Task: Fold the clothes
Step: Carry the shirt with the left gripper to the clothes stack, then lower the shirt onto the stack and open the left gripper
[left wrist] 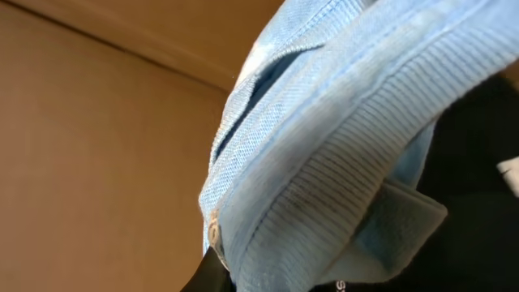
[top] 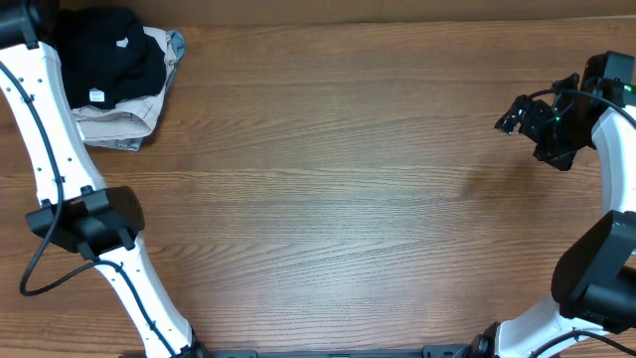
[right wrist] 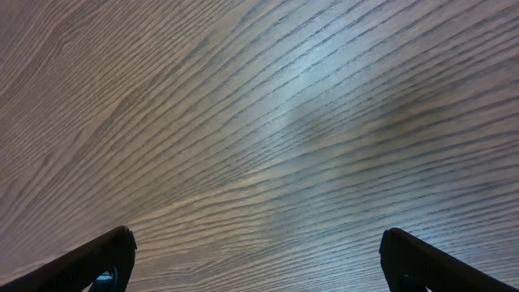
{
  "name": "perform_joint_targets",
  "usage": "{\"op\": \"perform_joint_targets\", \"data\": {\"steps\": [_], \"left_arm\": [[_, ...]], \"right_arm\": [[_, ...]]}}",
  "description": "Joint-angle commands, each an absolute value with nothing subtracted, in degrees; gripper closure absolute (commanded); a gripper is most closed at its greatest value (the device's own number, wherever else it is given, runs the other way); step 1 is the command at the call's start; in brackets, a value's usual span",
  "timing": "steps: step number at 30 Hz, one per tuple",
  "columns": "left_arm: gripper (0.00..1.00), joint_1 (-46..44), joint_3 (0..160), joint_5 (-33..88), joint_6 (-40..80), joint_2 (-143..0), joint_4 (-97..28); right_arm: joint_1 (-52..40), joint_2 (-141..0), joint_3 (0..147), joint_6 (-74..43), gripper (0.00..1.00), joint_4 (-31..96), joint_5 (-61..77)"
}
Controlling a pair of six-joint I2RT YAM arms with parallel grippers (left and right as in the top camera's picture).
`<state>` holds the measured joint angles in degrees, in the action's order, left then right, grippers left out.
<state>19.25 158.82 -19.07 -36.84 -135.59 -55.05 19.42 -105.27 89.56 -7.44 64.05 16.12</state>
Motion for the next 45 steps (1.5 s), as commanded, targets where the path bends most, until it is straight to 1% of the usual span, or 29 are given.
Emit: {"op": "perform_joint_targets", "data": {"steps": [1, 10, 13, 17, 20, 26, 29, 35, 38, 39, 40, 42, 43, 45], "left_arm": [[0.96, 20.3, 154.7, -19.8, -36.8, -135.8, -52.1], [0.96, 20.4, 144.6, -21.3, -29.7, -135.8, -44.5], [0.96, 21.3, 144.0, -24.5, -25.3, -135.8, -44.6], [0.96, 23.6, 144.0, -24.6, -21.4, -135.8, -45.6], [0.96, 25.1, 144.0, -22.6, -20.1, -135.8, -46.4], [0.96, 24.9, 144.0, -18.5, -18.3, -135.8, -46.0], [0.96, 24.8, 144.0, -13.8, -18.2, -135.8, -45.2], [0.96, 22.3, 142.7, -10.7, -18.0, -135.8, -43.4], [0.96, 20.1, 141.8, -6.2, -18.0, -135.8, -44.3], [0.92, 19.4, 141.5, -4.0, -17.9, -135.8, -44.8], [0.85, 18.8, 141.1, -1.6, -17.9, -135.8, -45.3], [0.67, 17.4, 139.8, 4.4, -18.0, -135.8, -45.2], [0.55, 16.9, 139.2, 7.0, -18.0, -135.8, -45.2], [0.49, 15.7, 138.1, 10.6, -17.9, -135.8, -45.2]], "right_arm": [[19.2, -104.7, 89.8, -7.6, 0.00, 63.7, 16.4], [19.2, -104.7, 89.8, -7.5, 0.00, 64.1, 16.4], [19.2, -104.7, 89.8, -7.5, 0.00, 64.0, 16.4], [19.2, -104.7, 89.8, -7.5, 0.00, 64.0, 16.4], [19.2, -104.7, 89.8, -7.5, 0.00, 64.0, 16.4], [19.2, -104.7, 89.8, -7.5, 0.00, 64.1, 16.6], [19.2, -104.7, 89.8, -7.5, 0.00, 64.4, 16.6], [19.2, -104.7, 89.8, -7.5, 0.00, 64.4, 16.6], [19.2, -104.7, 89.8, -7.5, 0.00, 64.5, 16.6], [19.2, -104.7, 89.8, -7.5, 0.00, 64.5, 16.6], [19.2, -104.7, 89.8, -7.5, 0.00, 64.5, 16.6], [19.2, -104.7, 89.8, -7.5, 0.00, 64.5, 16.6], [19.2, -104.7, 89.8, -7.5, 0.00, 64.4, 16.6], [19.2, -104.7, 89.8, -7.5, 0.00, 64.4, 16.6]]}}
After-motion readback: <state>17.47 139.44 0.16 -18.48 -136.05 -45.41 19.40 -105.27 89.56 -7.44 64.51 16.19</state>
